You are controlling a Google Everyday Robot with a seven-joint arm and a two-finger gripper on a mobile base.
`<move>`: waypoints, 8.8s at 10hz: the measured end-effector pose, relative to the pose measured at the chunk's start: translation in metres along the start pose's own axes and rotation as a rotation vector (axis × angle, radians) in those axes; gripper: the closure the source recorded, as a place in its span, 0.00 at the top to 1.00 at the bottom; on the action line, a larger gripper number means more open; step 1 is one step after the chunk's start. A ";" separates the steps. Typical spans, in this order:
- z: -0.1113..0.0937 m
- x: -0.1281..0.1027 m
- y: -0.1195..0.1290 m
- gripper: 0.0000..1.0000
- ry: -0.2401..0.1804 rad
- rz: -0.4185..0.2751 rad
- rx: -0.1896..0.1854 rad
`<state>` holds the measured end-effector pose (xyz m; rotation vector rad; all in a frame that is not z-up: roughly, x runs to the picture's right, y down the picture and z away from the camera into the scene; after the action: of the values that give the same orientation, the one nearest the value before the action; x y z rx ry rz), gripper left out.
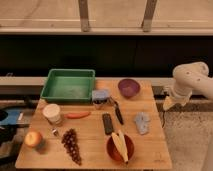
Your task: Place pepper in paper cup
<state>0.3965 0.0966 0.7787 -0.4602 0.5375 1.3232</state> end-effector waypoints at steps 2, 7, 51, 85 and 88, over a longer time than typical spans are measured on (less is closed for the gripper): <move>0.000 0.000 0.000 0.66 0.000 0.000 0.000; 0.000 0.000 0.000 0.66 0.000 0.000 0.000; -0.108 -0.084 0.486 0.66 -0.262 -1.141 -0.199; 0.028 -0.092 0.582 0.64 -0.028 -1.292 -0.388; 0.035 -0.087 0.588 0.38 -0.020 -1.288 -0.388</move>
<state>-0.1905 0.1613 0.8519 -0.9017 -0.1009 0.1650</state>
